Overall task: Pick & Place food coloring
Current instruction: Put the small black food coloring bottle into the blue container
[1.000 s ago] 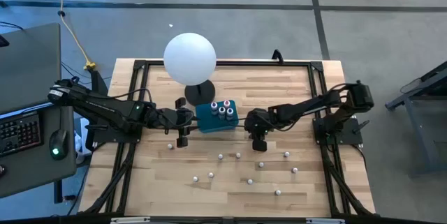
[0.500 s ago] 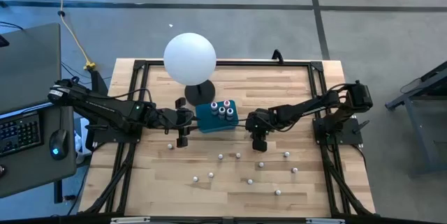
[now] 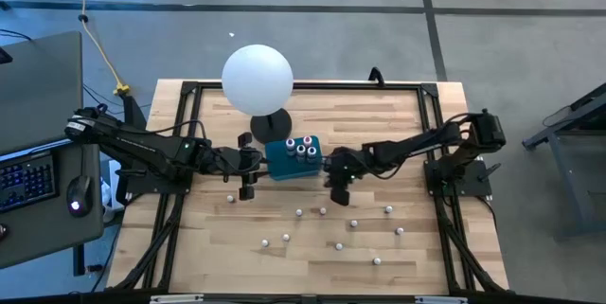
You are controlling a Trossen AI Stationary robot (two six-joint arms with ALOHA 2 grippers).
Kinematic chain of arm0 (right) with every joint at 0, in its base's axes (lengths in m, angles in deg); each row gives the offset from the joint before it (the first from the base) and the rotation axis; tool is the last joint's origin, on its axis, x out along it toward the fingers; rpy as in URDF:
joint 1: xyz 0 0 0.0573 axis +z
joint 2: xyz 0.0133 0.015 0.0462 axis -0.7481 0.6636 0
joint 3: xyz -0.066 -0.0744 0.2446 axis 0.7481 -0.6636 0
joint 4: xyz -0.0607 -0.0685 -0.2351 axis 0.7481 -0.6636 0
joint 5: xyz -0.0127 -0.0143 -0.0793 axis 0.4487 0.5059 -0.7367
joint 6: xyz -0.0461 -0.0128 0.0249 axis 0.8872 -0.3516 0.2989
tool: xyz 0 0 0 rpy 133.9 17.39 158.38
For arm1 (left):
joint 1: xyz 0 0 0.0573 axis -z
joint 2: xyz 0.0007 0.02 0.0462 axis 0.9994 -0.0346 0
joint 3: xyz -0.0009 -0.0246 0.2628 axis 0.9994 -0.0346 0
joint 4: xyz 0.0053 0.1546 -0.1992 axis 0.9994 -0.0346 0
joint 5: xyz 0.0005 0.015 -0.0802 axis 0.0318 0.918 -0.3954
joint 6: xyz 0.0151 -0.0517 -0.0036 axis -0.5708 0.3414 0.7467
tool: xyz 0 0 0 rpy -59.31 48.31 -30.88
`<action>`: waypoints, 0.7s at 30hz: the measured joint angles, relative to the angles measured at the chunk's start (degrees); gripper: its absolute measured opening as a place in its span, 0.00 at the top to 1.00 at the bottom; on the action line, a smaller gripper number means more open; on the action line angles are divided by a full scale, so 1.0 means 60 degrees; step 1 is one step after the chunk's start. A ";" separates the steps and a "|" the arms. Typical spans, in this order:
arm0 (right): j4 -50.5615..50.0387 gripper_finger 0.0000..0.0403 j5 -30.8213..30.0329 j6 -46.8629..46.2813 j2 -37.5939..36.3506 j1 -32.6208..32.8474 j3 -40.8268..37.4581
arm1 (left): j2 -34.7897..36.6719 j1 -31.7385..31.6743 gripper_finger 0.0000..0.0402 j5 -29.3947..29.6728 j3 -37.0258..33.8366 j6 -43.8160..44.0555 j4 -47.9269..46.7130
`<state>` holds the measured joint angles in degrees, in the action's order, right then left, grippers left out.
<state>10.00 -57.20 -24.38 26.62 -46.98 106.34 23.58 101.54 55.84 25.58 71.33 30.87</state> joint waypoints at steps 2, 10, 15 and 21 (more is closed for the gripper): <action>0.0444 0.82 -0.0177 0.0517 0.0000 0.0035 0.0422 | 0.0000 0.0000 0.68 0.0000 0.0000 0.0000 -0.0002; -0.0173 0.82 -0.2554 0.2945 0.0552 0.0295 0.2537 | 0.0000 0.0000 0.68 -0.0001 0.0000 -0.0004 0.0000; -0.1935 0.82 -0.2652 0.2516 0.1407 -0.0024 0.3522 | 0.0000 0.0000 0.68 -0.0004 0.0000 -0.0004 -0.0004; -0.3039 0.82 -0.2609 0.1693 0.1985 -0.0466 0.3847 | 0.0000 0.0000 0.68 -0.0004 0.0000 -0.0003 -0.0010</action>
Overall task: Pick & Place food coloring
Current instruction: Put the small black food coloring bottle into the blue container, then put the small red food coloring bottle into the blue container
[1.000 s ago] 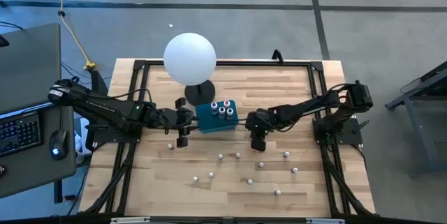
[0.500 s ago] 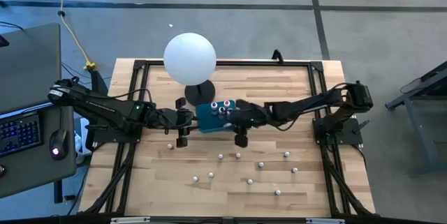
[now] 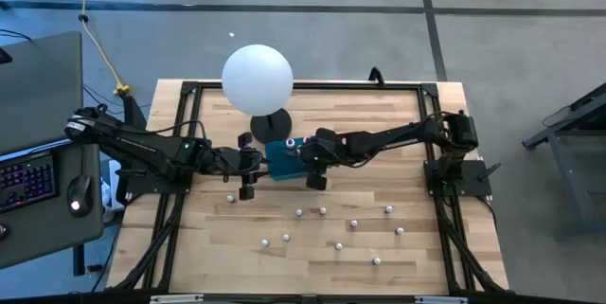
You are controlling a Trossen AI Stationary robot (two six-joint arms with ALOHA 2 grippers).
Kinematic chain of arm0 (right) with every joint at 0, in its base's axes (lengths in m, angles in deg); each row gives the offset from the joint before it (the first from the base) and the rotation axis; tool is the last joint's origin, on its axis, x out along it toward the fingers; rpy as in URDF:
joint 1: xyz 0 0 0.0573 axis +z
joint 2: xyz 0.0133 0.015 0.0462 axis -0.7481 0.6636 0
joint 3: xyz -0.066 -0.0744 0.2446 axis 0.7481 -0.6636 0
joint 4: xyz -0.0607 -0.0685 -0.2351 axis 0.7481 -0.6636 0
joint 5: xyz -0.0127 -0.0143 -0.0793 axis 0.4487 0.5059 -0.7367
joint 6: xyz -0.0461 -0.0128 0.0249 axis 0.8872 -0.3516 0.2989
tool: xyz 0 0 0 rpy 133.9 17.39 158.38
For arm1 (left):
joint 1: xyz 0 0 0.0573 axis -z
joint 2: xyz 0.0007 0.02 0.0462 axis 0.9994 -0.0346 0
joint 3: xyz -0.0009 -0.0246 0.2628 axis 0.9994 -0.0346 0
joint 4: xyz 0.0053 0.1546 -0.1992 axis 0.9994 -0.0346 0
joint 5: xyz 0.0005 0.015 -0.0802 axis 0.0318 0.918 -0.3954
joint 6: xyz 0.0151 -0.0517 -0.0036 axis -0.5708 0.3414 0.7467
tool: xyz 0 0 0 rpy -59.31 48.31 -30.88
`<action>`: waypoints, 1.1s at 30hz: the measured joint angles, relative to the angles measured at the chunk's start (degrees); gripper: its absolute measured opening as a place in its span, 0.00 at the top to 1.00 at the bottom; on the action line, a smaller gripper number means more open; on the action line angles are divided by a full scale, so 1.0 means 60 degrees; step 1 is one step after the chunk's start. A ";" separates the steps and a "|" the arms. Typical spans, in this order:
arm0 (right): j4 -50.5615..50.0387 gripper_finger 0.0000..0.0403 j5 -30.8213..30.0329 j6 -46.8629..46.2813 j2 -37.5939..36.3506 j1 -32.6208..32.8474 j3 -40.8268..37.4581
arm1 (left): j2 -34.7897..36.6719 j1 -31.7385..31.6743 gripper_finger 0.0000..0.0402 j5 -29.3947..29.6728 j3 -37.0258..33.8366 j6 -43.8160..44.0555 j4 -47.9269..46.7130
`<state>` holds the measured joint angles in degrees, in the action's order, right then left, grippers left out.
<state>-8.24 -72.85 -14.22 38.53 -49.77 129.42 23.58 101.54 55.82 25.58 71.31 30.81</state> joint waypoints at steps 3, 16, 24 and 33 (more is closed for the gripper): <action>-0.0288 0.82 0.0280 -0.0455 0.0102 -0.0183 0.0001 | 0.0000 0.0000 0.68 0.0000 0.0000 -0.0001 -0.0020; -0.0362 0.70 0.0339 -0.0017 0.0197 -0.0274 0.0000 | 0.0000 0.0000 0.68 -0.0004 0.0000 -0.0001 -0.0063; -0.0690 0.64 0.0739 0.0275 0.0193 -0.0186 0.0288 | 0.0000 0.0000 0.68 -0.0387 0.0004 0.0027 -0.0475; -0.1003 0.68 0.0758 0.1074 0.0186 0.0584 0.0849 | 0.0000 0.0000 0.68 -0.3527 0.0007 0.0703 -0.3115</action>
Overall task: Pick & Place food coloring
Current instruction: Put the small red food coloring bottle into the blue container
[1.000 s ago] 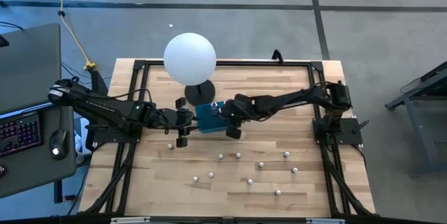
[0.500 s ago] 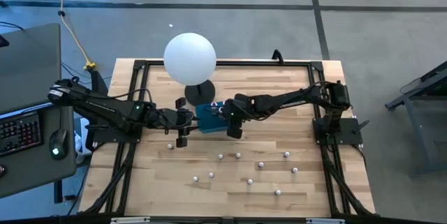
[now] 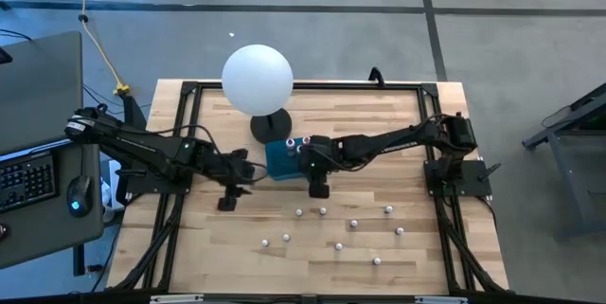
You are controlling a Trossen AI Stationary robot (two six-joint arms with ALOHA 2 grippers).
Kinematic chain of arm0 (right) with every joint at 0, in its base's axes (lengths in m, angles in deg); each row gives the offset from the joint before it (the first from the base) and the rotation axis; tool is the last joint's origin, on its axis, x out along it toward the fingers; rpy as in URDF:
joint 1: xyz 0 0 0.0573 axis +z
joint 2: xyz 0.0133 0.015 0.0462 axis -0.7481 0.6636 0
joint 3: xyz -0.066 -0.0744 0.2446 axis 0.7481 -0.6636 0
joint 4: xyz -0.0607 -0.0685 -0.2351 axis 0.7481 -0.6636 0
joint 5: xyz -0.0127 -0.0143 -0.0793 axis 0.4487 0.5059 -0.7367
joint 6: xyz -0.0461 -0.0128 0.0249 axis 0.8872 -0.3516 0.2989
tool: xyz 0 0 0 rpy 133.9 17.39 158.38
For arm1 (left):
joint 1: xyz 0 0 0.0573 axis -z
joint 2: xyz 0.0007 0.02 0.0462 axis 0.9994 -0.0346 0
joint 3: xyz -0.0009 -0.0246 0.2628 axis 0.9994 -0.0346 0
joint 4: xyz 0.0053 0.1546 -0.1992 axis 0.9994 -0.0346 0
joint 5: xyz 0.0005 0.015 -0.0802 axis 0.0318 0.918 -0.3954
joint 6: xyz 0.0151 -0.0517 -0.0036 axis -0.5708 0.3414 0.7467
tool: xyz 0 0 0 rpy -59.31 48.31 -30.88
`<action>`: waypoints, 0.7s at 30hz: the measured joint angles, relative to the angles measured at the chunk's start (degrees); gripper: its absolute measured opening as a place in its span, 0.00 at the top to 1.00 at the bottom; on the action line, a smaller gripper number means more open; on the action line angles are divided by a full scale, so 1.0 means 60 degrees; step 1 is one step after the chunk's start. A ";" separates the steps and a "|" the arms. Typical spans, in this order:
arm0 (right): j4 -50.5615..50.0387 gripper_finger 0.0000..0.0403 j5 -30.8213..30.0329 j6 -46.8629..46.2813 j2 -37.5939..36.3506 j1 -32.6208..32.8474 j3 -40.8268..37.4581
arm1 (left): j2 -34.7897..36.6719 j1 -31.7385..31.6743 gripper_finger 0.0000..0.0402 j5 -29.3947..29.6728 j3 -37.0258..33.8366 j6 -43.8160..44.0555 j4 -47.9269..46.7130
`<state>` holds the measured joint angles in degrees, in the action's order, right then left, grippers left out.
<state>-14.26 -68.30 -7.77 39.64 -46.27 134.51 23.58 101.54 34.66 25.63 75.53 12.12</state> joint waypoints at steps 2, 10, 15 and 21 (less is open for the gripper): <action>0.0023 0.68 0.0000 0.0010 0.0000 0.0129 0.0000 | 0.0000 0.0000 0.68 -0.0700 0.0000 0.0373 -0.0502; 0.0106 0.68 0.0004 0.0008 0.0000 0.0294 0.0000 | 0.0000 0.0567 0.68 -0.1447 0.0000 0.0573 -0.1281; 0.0152 0.68 0.0000 -0.0001 0.0000 0.0294 -0.0031 | -0.0285 0.1142 0.68 -0.0839 -0.0358 0.0913 -0.1556; 0.0182 0.68 0.0000 0.0010 0.0000 0.0294 -0.0044 | -0.0907 0.1381 0.68 -0.0306 -0.0823 0.1556 -0.1603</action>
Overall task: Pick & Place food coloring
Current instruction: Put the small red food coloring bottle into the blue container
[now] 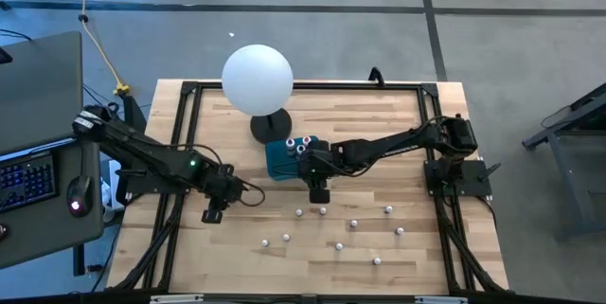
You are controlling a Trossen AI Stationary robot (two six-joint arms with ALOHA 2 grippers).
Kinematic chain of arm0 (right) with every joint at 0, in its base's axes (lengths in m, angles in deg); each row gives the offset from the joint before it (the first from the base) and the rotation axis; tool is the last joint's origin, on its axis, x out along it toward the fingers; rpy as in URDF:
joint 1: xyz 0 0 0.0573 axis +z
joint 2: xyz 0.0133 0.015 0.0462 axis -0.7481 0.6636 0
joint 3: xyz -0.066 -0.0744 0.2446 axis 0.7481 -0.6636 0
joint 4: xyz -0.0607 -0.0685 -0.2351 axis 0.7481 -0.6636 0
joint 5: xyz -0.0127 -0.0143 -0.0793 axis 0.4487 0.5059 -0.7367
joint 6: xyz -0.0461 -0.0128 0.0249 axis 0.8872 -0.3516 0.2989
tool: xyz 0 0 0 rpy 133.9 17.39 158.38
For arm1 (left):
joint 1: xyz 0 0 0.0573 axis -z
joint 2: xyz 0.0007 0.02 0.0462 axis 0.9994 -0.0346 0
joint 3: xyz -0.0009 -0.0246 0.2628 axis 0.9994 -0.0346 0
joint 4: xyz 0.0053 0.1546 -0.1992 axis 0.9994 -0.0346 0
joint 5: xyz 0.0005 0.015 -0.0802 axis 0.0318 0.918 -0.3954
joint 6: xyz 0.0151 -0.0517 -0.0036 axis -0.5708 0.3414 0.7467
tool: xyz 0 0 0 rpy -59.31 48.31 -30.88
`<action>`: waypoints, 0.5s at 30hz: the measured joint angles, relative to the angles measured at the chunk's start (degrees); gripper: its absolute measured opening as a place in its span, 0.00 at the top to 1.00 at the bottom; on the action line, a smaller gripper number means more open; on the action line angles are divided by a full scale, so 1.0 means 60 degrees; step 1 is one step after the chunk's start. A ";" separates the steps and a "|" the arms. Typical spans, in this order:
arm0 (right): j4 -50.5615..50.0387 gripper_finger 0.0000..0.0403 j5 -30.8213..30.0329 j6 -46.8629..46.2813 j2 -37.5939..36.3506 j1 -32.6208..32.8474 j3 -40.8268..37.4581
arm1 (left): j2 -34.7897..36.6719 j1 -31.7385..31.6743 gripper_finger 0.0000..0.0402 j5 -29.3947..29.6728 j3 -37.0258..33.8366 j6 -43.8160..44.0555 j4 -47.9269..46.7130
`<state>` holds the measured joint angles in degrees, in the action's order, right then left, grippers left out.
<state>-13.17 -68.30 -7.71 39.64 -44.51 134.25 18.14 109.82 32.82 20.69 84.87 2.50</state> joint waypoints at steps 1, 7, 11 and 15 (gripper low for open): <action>0.0007 0.68 -0.0001 0.0004 0.0000 0.0000 0.0000 | -0.0148 0.0000 0.68 0.0112 -0.0010 0.0025 0.0013; 0.0027 0.68 0.0000 0.0007 0.0000 0.0000 0.0000 | -0.0749 -0.0004 0.68 0.0697 -0.0033 -0.0059 -0.0048; 0.0029 0.68 0.0000 0.0007 0.0000 0.0000 0.0000 | -0.0882 -0.0005 0.68 0.0679 -0.0033 -0.0141 -0.0037; 0.0037 0.68 0.0000 0.0011 0.0000 0.0000 0.0000 | -0.0882 -0.0004 0.68 0.1159 -0.0033 -0.0330 0.0029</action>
<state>-12.95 -68.30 -7.65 39.64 -44.51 134.25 12.85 109.80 39.77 20.49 82.89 2.67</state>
